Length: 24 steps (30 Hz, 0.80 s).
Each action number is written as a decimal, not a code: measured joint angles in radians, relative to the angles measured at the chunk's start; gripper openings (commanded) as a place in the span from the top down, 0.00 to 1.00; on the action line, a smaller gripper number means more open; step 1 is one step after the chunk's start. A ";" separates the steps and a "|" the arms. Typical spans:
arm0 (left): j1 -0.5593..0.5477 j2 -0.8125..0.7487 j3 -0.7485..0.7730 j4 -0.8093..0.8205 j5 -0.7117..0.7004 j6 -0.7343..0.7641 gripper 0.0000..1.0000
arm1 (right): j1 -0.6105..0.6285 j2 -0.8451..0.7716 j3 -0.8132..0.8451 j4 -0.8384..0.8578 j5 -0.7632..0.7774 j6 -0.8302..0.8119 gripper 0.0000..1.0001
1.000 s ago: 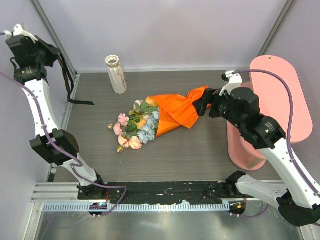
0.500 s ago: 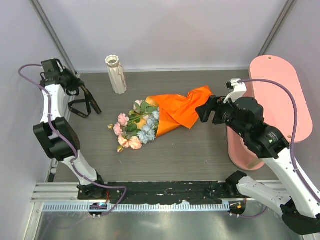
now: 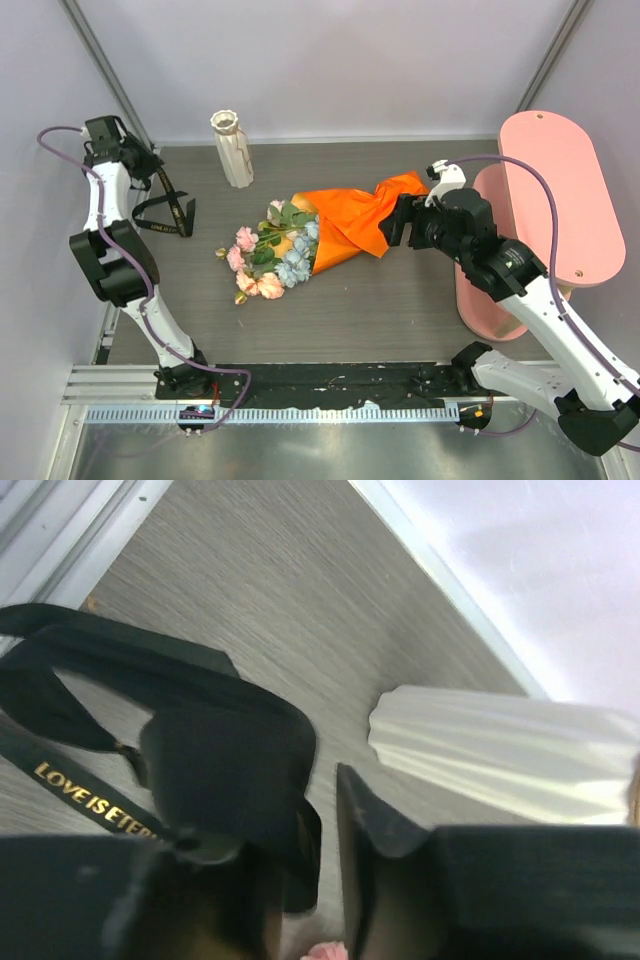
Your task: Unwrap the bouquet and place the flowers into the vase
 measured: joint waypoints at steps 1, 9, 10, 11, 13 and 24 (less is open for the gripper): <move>-0.001 -0.002 -0.007 0.011 -0.008 -0.003 0.25 | 0.000 0.000 0.000 0.000 -0.002 0.002 0.19; -0.002 -0.027 -0.127 0.035 -0.075 -0.027 0.02 | 0.000 0.019 0.000 0.001 -0.036 0.006 0.19; -0.002 -0.041 -0.154 0.034 -0.078 -0.034 0.02 | 0.000 0.029 0.000 0.001 -0.038 0.006 0.19; -0.002 -0.054 -0.175 0.035 -0.079 -0.039 0.03 | 0.000 0.038 -0.001 0.002 -0.038 0.006 0.19; -0.002 -0.100 -0.234 0.039 -0.081 -0.052 0.09 | 0.000 0.057 -0.006 0.007 -0.038 0.006 0.19; -0.375 -0.536 -0.651 0.235 0.035 -0.079 0.52 | 0.000 0.354 -0.009 0.061 0.022 -0.008 0.37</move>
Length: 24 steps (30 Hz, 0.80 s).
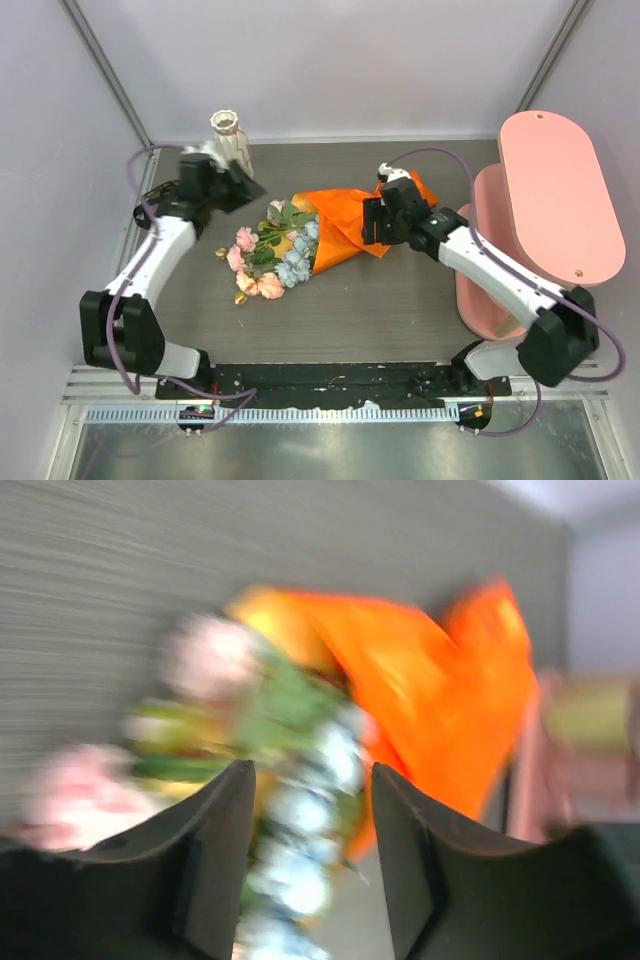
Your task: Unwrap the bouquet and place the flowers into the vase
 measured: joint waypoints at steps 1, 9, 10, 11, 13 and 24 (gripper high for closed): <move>-0.091 0.003 -0.005 0.029 0.012 -0.001 0.58 | 0.000 0.039 0.000 0.010 0.011 0.000 0.39; -0.562 0.297 0.055 0.150 0.023 0.074 0.84 | -0.031 0.117 -0.115 0.108 0.029 0.048 0.31; -0.571 0.335 0.068 0.154 0.023 0.077 0.84 | -0.042 0.105 -0.139 0.118 0.026 0.061 0.30; -0.579 0.382 0.084 0.161 0.021 0.079 0.85 | -0.057 0.087 -0.174 0.140 0.019 0.080 0.29; -0.591 0.447 0.098 0.171 0.021 0.082 0.88 | -0.091 0.047 -0.232 0.164 0.007 0.122 0.28; -0.601 0.496 0.105 0.210 -0.024 0.082 0.94 | -0.217 0.004 -0.402 0.388 -0.147 0.269 0.51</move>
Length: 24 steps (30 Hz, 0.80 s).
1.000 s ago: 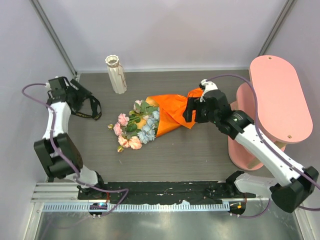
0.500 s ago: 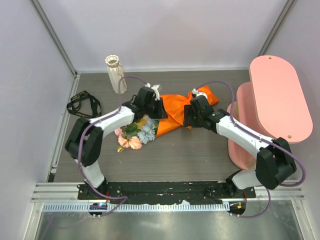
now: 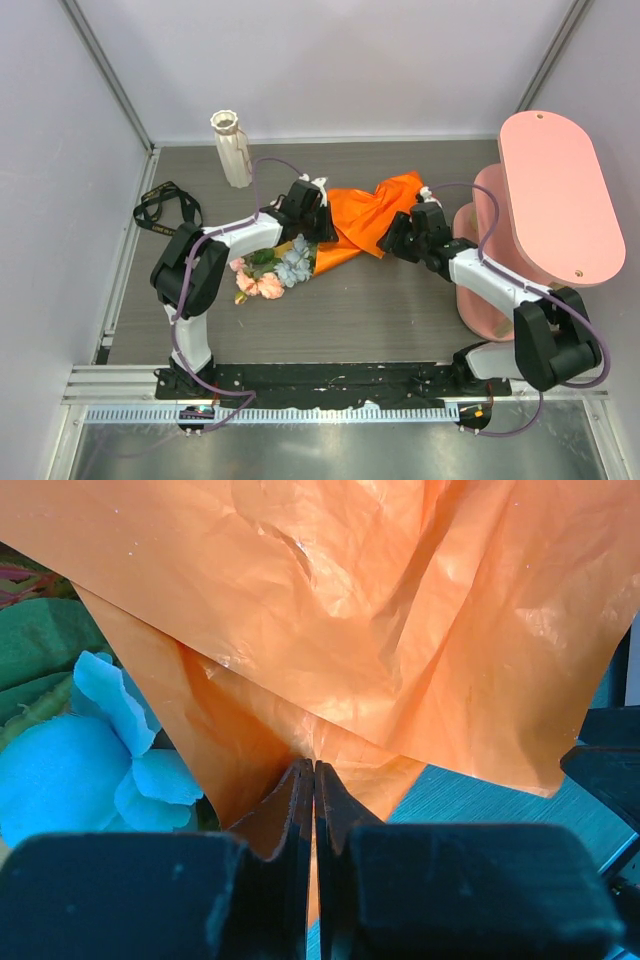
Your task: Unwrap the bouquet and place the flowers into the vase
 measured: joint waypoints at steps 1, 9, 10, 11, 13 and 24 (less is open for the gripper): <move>0.000 0.000 0.000 0.002 -0.001 -0.001 0.94 | 0.000 0.016 -0.002 0.042 -0.017 0.006 0.65; -0.002 0.003 -0.016 0.021 -0.007 -0.001 0.95 | 0.000 0.082 0.042 0.167 -0.051 0.014 0.99; -0.002 0.004 -0.021 0.025 -0.008 -0.001 0.95 | 0.000 0.097 0.072 0.170 -0.048 0.014 0.99; -0.002 0.005 -0.027 0.031 -0.008 -0.001 0.96 | 0.000 0.116 0.113 0.174 -0.037 0.009 0.99; -0.005 0.006 -0.038 0.039 -0.011 -0.001 0.97 | 0.000 0.161 0.206 0.189 -0.008 -0.002 0.99; -0.023 0.011 -0.061 0.051 -0.011 -0.003 0.98 | -0.005 0.563 0.605 0.539 0.094 -0.165 0.99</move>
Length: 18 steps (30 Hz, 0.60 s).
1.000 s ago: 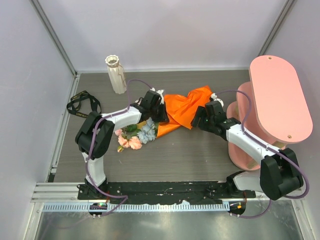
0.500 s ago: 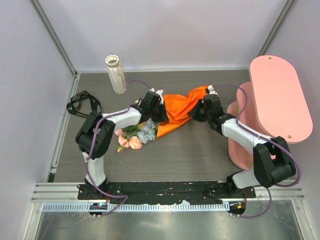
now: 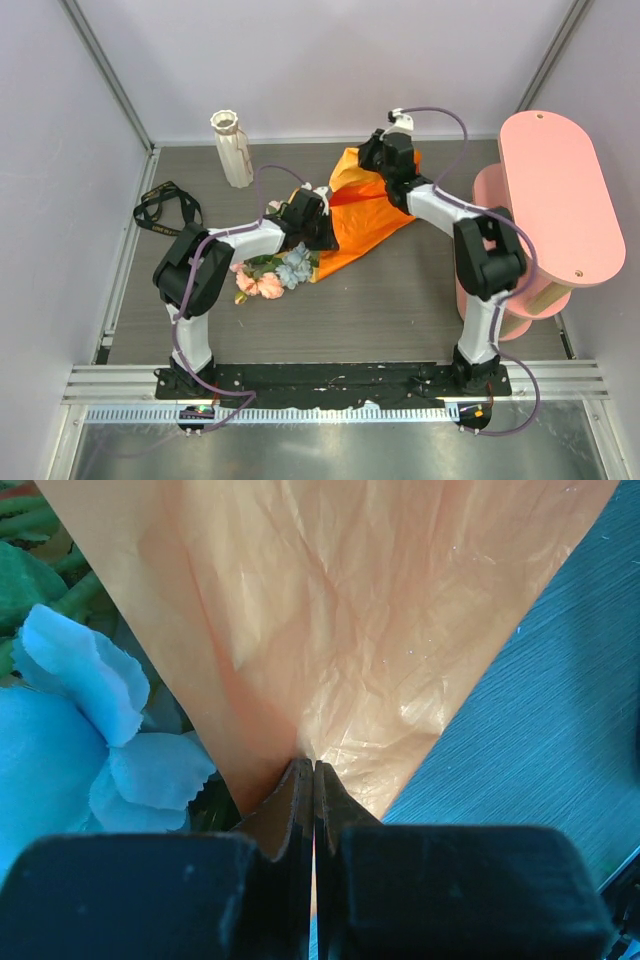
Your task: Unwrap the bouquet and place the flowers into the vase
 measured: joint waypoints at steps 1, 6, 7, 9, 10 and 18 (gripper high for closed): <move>-0.001 0.000 0.000 0.000 0.001 -0.001 0.98 | -0.004 0.059 0.039 0.019 -0.002 -0.013 0.99; -0.005 0.000 0.000 -0.004 0.008 -0.003 0.96 | -0.016 0.356 0.312 0.011 -0.009 -0.049 0.99; -0.006 0.000 0.000 -0.005 0.009 -0.003 0.95 | -0.018 0.397 0.358 0.005 -0.009 -0.050 0.99; -0.006 0.000 0.001 -0.008 0.013 -0.004 0.92 | -0.019 0.486 0.467 -0.054 -0.013 -0.055 0.98; -0.006 -0.001 0.001 -0.008 0.015 -0.005 0.89 | -0.021 0.529 0.529 -0.080 -0.015 -0.058 0.96; 0.005 -0.074 0.014 -0.028 0.059 -0.035 0.36 | -0.038 0.800 1.065 -0.439 -0.035 -0.054 0.35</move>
